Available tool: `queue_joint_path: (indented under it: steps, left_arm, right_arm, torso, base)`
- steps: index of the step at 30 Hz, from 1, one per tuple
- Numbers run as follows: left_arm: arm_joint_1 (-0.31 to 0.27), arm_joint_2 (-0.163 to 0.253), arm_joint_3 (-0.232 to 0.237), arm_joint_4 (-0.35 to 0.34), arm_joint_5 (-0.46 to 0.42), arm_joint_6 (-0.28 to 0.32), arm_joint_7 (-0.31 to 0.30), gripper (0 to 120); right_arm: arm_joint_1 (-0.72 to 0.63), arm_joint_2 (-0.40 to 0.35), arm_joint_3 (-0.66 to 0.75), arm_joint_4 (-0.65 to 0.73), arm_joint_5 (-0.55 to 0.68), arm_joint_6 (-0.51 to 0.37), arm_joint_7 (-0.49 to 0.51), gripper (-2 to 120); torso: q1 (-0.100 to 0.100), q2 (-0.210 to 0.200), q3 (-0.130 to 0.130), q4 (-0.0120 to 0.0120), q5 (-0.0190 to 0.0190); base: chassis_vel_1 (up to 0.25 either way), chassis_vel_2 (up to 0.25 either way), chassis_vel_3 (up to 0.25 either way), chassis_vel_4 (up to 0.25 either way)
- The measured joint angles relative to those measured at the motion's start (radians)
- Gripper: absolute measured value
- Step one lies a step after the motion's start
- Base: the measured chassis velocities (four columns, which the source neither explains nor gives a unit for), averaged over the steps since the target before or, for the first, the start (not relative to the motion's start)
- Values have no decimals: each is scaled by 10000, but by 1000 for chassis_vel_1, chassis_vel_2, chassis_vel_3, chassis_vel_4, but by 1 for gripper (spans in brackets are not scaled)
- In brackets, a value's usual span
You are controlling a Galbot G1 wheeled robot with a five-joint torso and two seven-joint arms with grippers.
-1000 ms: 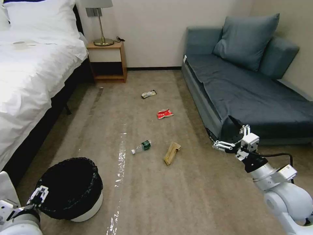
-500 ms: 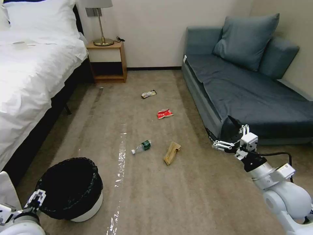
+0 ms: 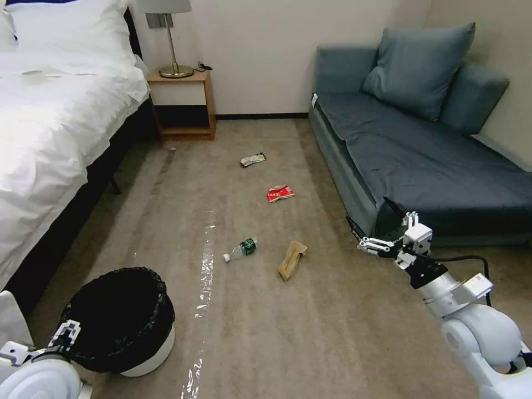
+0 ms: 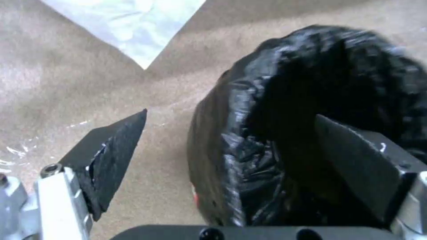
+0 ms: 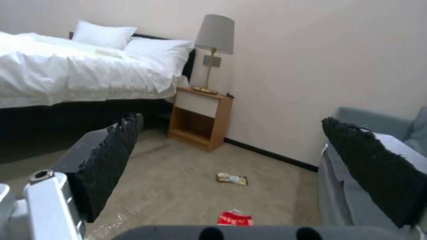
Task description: Pick up the trash bin, then pick up the garbage on the floor and place it into the trash bin.
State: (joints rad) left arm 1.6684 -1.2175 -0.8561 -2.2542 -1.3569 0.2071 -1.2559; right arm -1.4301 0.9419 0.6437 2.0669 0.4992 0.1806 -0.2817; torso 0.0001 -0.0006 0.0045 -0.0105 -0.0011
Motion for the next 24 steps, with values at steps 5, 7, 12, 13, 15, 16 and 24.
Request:
queue_joint_path:
  steps: [5,7,12,13,15,16,24]
  left_arm:
    - [22,-31,5,335,-35,44,198,100]
    - [18,-39,6,468,-88,76,281,100]
    - [-42,-145,43,809,-309,174,635,100]
    - [-42,-145,43,809,-309,174,635,100]
    - [-97,-163,64,1116,-332,210,1011,100]
    - [-97,-163,64,1116,-332,210,1011,100]
    - [-276,-119,158,1377,-488,243,1527,100]
  right_arm:
    - [21,-5,0,-19,11,-8,2,100]
    - [29,-3,-10,-24,11,-8,2,100]
    - [58,33,-74,-20,6,-8,1,100]
    - [58,33,-74,-20,6,-8,1,100]
    - [58,54,-75,-7,4,-5,0,100]
    - [58,54,-75,-7,4,-5,0,100]
    - [-180,63,123,126,-14,65,-29,100]
  torso:
    - [0,0,0,3,1]
    - [0,0,0,3,1]
    - [0,0,0,2,2]
    - [0,0,0,2,2]
    - [0,0,0,2,0]
    - [0,0,0,2,0]
    - [0,0,0,1,0]
  base:
    - [0,0,0,0]
    - [0,0,0,0]
    - [0,0,0,0]
    - [0,0,0,0]
    - [0,0,0,0]
    - [0,0,0,0]
    - [0,0,0,0]
